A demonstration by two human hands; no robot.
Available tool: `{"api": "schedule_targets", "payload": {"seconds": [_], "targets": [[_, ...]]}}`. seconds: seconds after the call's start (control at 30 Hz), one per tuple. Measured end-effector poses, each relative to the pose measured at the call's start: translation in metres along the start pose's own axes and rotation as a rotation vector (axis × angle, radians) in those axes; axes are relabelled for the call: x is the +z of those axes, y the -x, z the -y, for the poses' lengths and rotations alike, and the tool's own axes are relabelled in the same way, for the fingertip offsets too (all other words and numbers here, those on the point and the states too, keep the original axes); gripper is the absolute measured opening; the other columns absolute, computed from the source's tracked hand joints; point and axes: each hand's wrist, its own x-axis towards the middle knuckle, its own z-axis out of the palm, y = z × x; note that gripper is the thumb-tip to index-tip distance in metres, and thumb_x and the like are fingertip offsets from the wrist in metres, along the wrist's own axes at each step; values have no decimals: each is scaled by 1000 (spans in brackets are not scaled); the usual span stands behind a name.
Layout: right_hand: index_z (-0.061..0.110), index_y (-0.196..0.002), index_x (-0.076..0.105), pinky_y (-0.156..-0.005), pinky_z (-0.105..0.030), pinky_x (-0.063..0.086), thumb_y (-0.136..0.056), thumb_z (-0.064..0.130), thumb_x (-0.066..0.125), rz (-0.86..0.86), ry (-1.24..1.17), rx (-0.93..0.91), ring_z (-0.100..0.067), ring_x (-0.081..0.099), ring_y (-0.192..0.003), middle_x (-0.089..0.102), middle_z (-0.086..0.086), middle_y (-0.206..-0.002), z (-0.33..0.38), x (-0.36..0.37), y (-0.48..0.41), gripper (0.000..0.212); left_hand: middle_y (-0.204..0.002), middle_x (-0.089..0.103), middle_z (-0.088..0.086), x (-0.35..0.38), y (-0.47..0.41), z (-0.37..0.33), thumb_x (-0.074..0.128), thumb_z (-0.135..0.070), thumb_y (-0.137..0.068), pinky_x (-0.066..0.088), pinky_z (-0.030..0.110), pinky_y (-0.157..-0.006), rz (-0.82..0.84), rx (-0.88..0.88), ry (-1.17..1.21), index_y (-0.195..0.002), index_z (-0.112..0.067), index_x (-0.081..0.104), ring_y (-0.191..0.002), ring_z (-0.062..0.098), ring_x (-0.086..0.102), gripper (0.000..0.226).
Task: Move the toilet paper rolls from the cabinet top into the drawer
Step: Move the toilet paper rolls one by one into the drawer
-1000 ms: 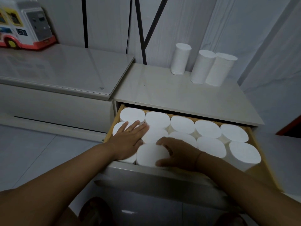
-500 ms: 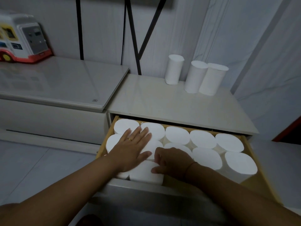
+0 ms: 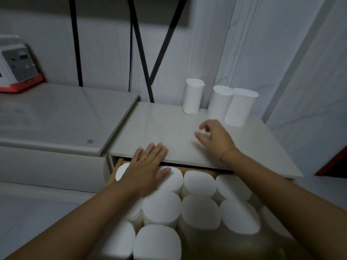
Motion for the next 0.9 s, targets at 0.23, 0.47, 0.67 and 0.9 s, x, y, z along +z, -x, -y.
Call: {"api": "schedule_targets", "payload": {"seconds": [0.23, 0.47, 0.67, 0.9], "targets": [[8, -128, 44, -100, -34, 34, -82, 33, 64, -89, 188, -2, -30, 37, -125, 41, -13, -133, -34, -14, -105, 55, -156, -13, -15, 9, -18, 5, -16, -75, -75, -16, 33, -114, 57, 40, -9, -150, -32, -4, -143, 6, -18, 87], [5, -139, 27, -107, -34, 29, -80, 38, 67, -145, -42, 98, -28, 36, -129, 31, -14, -144, -22, 17, -176, 79, -157, -13, -15, 11, -18, 8, -10, -72, -82, -17, 33, -115, 46, 69, 12, -150, -34, -6, -142, 5, -21, 78], [8, -141, 22, -108, -39, 29, -70, 47, 74, -283, -127, 272, -30, 32, -131, 31, -13, -143, -23, 48, -213, 97, -158, -16, -16, 15, -16, 10, 1, -68, -90, -14, 37, -117, 33, 75, 5, -149, -36, -13, -141, 2, -25, 68], [13, -132, 33, -96, -40, 40, -59, 60, 73, -443, -184, 390, -29, 47, -121, 43, -8, -134, -22, 62, -240, 95, -157, -19, -18, 16, -16, 11, 7, -67, -93, -12, 40, -118, 43, 90, 50, -148, -38, -15, -140, 1, -26, 66]]}}
